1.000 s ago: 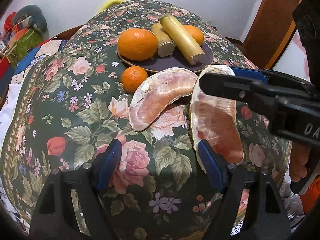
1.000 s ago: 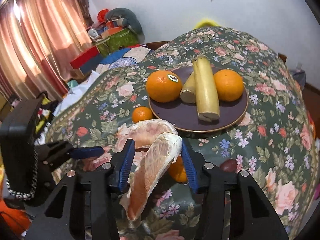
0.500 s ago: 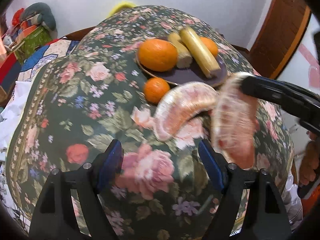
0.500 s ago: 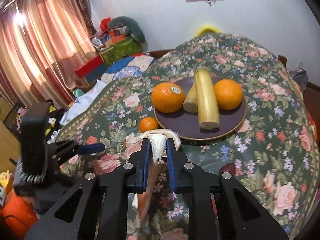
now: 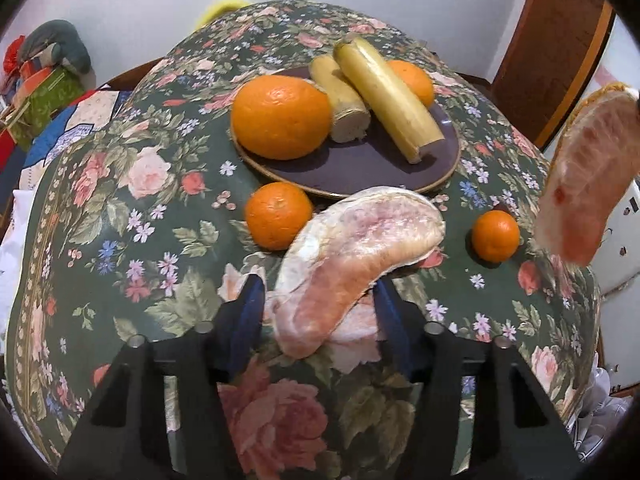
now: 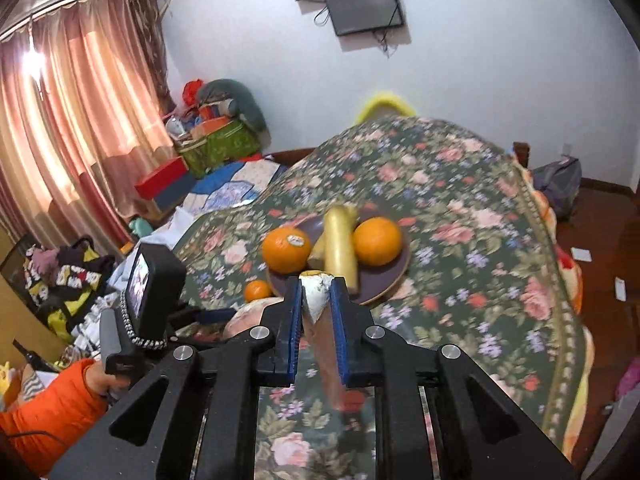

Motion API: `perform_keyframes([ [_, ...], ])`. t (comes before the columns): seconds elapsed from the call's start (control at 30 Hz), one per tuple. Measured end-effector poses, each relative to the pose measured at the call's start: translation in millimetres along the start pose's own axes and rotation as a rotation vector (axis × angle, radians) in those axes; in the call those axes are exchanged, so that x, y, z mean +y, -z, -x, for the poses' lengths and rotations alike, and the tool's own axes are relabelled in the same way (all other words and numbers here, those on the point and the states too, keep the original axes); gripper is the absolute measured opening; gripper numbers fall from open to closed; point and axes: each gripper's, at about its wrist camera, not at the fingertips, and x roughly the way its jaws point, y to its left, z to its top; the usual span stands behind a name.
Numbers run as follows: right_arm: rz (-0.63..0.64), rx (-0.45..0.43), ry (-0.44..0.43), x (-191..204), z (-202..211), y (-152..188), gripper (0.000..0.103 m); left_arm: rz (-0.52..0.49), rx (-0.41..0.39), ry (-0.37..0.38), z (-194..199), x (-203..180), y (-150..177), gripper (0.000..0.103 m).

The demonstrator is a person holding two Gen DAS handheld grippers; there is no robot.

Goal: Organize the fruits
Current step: 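Lift the pomelo segment with the right tool while the left tool grasps another segment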

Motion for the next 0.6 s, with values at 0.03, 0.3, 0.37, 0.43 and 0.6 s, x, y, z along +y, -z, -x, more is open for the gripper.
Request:
perform_keyframes([
  [0.03,0.004,-0.008,0.014,-1.9,3.0,-1.3,0.013,-0.006,-0.002,-0.003,1.0,-1.4,0.8,0.049],
  [0.3,0.012,0.03,0.066,-25.4,4.1,8.6,0.01,0.017,0.02,0.029,16.8,-3.8,17.0,0.037],
  [0.37,-0.006,0.05,0.063,-33.5,-2.3,13.0,0.008,0.01,0.028,0.046,20.2,-8.3,19.9,0.037],
  [0.43,-0.015,0.068,0.077,-40.2,-9.6,15.0,0.008,-0.013,0.035,0.055,23.0,-16.2,22.0,0.037],
  [0.6,-0.056,0.134,0.115,-62.5,-40.0,20.2,0.008,-0.04,0.046,0.024,22.3,-24.8,19.2,0.044],
])
